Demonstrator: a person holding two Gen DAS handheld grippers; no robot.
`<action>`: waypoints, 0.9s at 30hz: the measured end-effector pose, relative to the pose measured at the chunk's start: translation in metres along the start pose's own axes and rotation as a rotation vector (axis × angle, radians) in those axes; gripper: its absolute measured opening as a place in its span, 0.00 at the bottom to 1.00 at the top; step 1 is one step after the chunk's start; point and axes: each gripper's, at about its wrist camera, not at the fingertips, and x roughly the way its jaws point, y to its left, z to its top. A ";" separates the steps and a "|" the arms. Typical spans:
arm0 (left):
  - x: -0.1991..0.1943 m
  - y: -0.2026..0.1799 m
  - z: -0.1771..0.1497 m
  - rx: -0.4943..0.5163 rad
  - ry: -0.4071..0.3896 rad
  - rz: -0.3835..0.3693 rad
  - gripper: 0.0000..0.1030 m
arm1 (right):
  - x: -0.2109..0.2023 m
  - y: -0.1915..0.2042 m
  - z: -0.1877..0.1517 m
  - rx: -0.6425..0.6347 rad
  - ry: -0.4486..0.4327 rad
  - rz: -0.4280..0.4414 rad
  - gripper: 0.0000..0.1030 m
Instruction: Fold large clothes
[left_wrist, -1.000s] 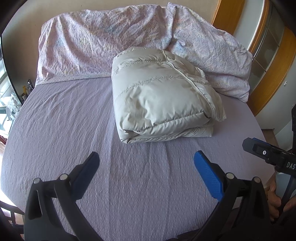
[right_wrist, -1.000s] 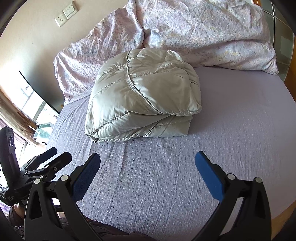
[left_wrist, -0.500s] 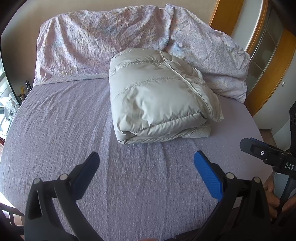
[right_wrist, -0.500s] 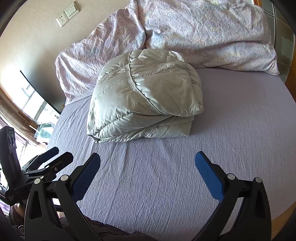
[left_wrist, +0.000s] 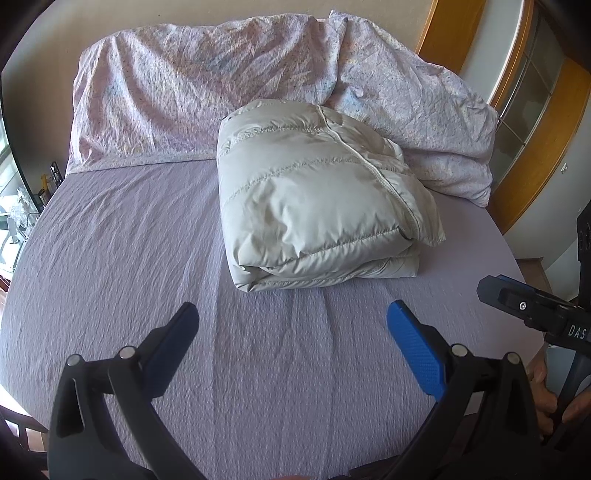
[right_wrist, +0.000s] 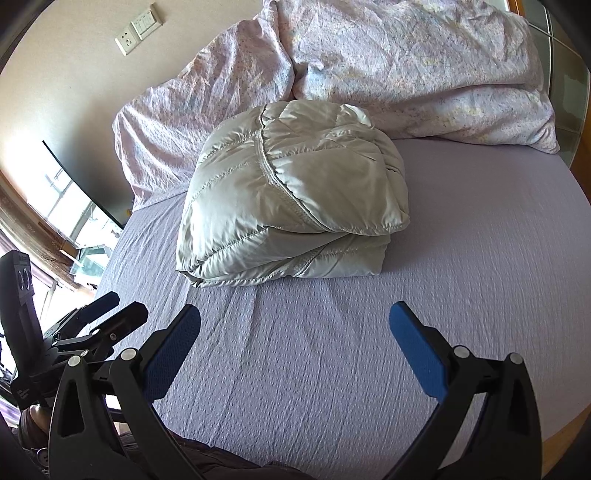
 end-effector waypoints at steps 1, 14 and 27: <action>0.000 0.000 0.000 -0.001 0.000 0.000 0.98 | 0.000 0.000 0.000 0.000 0.000 0.000 0.99; 0.001 -0.001 0.001 -0.002 -0.002 -0.003 0.98 | 0.001 0.001 0.001 -0.002 0.000 0.000 0.99; 0.002 -0.001 0.001 -0.001 -0.001 -0.003 0.98 | 0.001 0.001 0.001 -0.001 -0.001 -0.001 0.99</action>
